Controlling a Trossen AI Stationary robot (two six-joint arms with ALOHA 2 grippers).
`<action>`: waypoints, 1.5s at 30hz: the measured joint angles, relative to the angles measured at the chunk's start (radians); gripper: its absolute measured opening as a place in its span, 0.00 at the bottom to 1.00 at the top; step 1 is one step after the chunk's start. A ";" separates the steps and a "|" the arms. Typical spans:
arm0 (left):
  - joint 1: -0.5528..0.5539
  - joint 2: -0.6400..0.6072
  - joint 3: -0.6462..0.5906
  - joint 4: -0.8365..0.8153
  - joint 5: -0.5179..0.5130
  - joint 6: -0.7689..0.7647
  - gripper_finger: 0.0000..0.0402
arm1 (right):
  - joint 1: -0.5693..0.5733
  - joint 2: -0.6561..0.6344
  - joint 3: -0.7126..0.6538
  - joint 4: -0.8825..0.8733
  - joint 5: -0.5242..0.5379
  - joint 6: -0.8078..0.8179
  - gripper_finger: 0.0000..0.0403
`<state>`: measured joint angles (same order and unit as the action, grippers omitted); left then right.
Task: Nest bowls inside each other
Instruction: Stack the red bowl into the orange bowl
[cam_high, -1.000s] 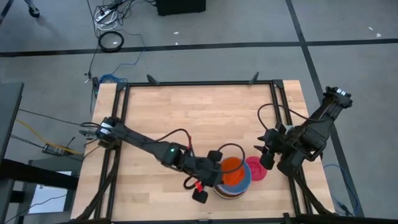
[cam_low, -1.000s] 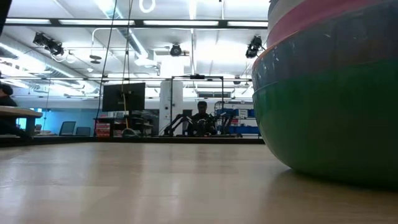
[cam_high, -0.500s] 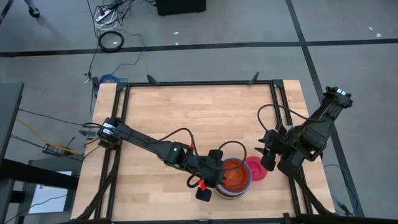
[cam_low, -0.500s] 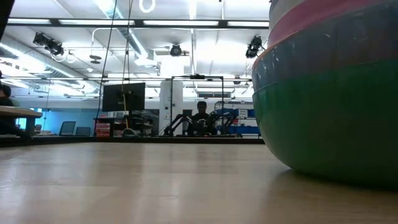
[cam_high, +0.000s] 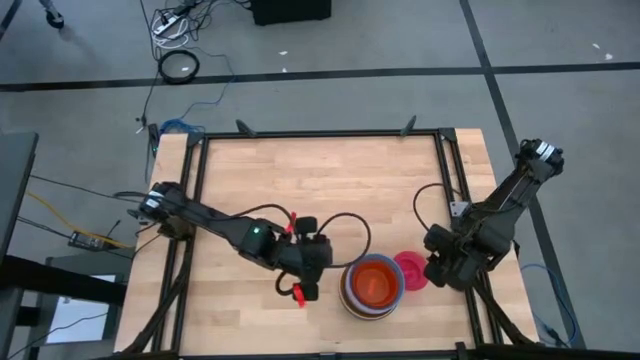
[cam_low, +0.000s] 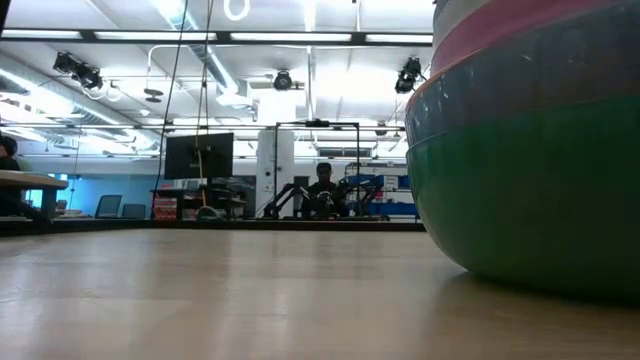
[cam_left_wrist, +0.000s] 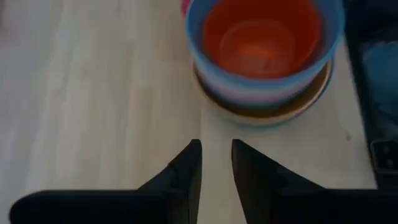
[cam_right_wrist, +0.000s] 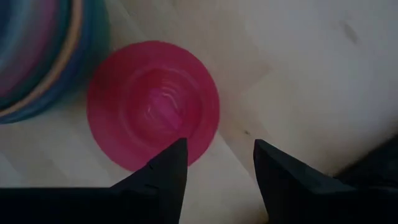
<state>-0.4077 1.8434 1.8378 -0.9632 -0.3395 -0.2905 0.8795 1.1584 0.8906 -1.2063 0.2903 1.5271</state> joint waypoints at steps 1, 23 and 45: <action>-0.001 -0.002 0.000 -0.020 -0.007 -0.011 0.24 | 0.000 0.000 -0.031 0.033 0.000 0.002 0.43; -0.005 -0.001 -0.002 -0.030 -0.056 -0.029 0.24 | -0.006 0.000 -0.391 0.476 0.053 0.078 0.21; -0.005 -0.001 -0.002 -0.093 -0.163 -0.036 0.24 | 0.014 -0.024 0.349 -0.018 0.397 -0.272 0.00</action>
<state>-0.4130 1.8427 1.8362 -1.0561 -0.5021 -0.3264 0.8933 1.1344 1.2395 -1.2242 0.6873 1.2555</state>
